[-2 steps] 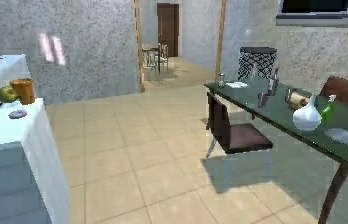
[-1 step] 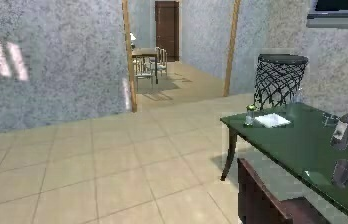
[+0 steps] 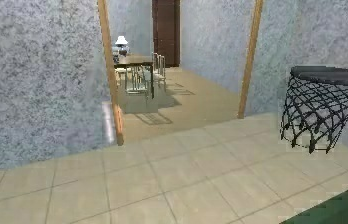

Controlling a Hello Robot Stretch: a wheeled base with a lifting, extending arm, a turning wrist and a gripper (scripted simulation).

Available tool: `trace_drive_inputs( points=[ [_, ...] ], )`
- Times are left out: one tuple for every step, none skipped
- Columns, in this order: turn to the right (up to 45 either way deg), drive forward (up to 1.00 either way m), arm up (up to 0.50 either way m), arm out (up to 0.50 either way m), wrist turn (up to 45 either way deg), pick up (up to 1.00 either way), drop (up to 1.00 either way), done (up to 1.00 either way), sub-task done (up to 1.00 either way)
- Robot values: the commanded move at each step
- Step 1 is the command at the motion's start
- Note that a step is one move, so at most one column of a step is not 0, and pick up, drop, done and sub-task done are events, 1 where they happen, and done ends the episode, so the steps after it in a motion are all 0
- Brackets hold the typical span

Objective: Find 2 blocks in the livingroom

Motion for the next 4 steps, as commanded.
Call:
trace_drive_inputs(
  points=[
    [0.0, 1.0, 0.0, 0.0, 0.0, 0.0, 0.0, 0.0, 0.0],
    [0.0, 1.0, 0.0, 0.0, 0.0, 0.0, 0.0, 0.0, 0.0],
    [0.0, 1.0, 0.0, 0.0, 0.0, 0.0, 0.0, 0.0, 0.0],
    [3.0, 0.0, 0.0, 0.0, 0.0, 0.0, 0.0, 0.0, 0.0]
  ],
)
